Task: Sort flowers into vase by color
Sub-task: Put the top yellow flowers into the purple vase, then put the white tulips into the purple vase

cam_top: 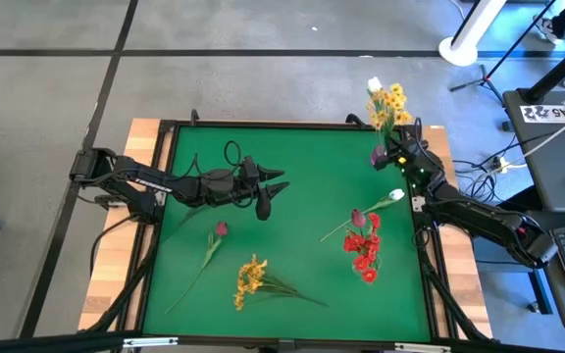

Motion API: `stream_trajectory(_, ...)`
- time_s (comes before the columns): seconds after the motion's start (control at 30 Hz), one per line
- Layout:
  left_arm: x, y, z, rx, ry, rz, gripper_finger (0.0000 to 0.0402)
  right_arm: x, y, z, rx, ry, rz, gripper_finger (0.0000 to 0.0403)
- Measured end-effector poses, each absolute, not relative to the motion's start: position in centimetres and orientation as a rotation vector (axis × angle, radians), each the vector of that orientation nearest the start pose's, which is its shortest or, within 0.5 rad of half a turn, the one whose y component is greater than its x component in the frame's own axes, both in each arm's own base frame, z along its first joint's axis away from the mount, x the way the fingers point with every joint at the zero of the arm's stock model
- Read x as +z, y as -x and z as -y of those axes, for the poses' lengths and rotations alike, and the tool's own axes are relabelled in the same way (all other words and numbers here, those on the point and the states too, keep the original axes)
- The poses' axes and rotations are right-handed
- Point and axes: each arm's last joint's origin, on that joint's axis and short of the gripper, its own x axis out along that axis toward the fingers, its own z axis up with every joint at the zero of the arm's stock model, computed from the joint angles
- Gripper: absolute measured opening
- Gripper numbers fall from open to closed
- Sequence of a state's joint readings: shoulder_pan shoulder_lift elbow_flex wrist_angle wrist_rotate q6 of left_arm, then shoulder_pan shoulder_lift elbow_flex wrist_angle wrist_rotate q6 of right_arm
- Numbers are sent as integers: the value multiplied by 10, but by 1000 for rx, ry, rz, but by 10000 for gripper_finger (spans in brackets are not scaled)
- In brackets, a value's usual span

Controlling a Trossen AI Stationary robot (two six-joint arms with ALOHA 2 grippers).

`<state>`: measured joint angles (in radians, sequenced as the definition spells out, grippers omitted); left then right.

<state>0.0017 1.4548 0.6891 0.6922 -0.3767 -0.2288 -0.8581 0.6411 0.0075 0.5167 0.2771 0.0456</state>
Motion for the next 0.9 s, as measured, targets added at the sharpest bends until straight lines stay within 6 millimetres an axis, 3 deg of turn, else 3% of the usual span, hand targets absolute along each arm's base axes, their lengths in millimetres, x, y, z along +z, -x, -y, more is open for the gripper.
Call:
stream_trajectory(0.23, 232, -302, -11, 385, 212, -30, 173, 149, -82, 108, -1145, -115, -131, 113)
stream_trajectory(0.57, 232, -302, -11, 385, 212, -32, 173, 148, -81, 105, -1118, -173, -173, 260)
stream_trajectory(0.9, 232, -302, -11, 385, 215, -32, 173, 192, -79, 101, -1093, -217, -228, 335)
